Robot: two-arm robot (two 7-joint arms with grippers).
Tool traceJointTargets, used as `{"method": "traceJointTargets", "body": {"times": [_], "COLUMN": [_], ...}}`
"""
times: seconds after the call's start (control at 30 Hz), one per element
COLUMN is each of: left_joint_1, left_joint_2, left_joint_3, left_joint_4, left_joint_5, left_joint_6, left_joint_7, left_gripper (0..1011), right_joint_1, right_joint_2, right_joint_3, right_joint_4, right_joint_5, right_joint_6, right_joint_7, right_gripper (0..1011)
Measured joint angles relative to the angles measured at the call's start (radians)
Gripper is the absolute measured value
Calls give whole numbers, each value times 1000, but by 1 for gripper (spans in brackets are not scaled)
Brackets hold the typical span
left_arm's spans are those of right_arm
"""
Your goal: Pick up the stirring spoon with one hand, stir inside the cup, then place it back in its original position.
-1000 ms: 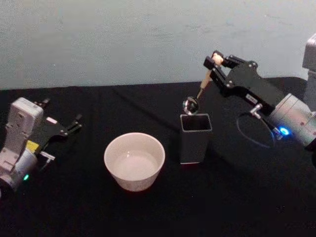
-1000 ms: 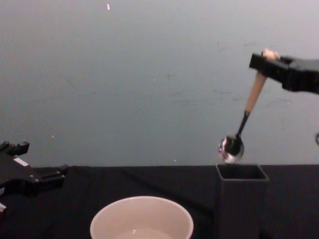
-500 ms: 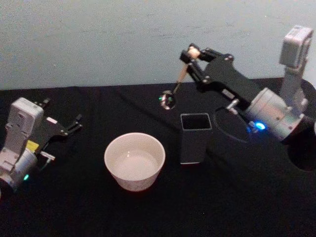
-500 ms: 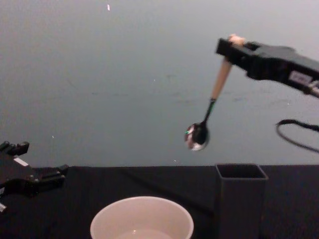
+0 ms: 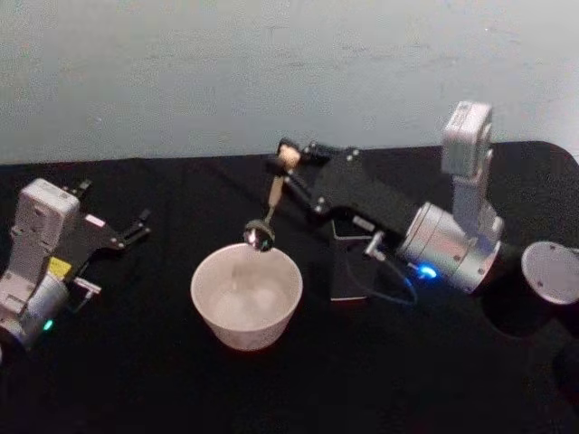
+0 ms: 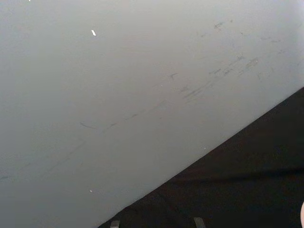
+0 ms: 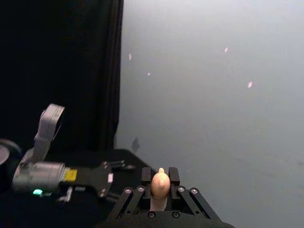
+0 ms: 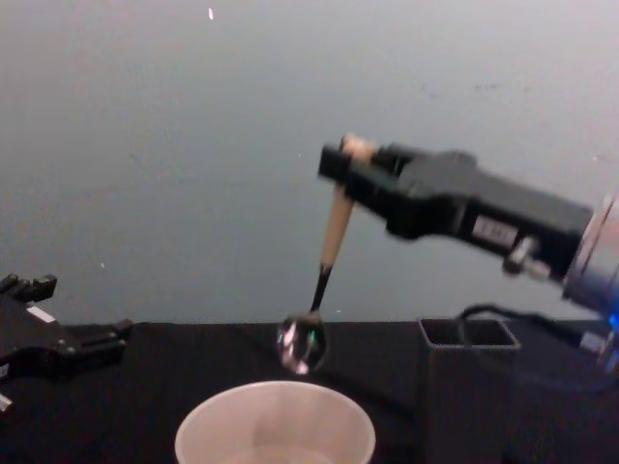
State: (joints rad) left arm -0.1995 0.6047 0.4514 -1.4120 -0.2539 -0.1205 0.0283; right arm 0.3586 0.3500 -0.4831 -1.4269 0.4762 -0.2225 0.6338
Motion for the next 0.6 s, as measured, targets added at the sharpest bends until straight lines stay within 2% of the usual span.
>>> {"method": "traceJointTargets", "body": {"times": [0.27,0.37,0.6], "left_joint_1": [0,0,0], "left_joint_2": [0,0,0], "left_joint_3": [0,0,0], "left_joint_4": [0,0,0], "left_joint_5": [0,0,0], "left_joint_6": [0,0,0], "left_joint_7": [0,0,0], "left_gripper": [1001,1001,1001], "right_joint_1": [3,6,16], "right_joint_2": [-11,-21,-44], "right_joint_3": [-33,-47,-60], "right_joint_4": [63,103,166], "right_joint_5": [-36,-60,-92], "right_joint_6": [-59,-104,-168], "right_joint_7": [30,45,59], "right_gripper": [214,214,214]}}
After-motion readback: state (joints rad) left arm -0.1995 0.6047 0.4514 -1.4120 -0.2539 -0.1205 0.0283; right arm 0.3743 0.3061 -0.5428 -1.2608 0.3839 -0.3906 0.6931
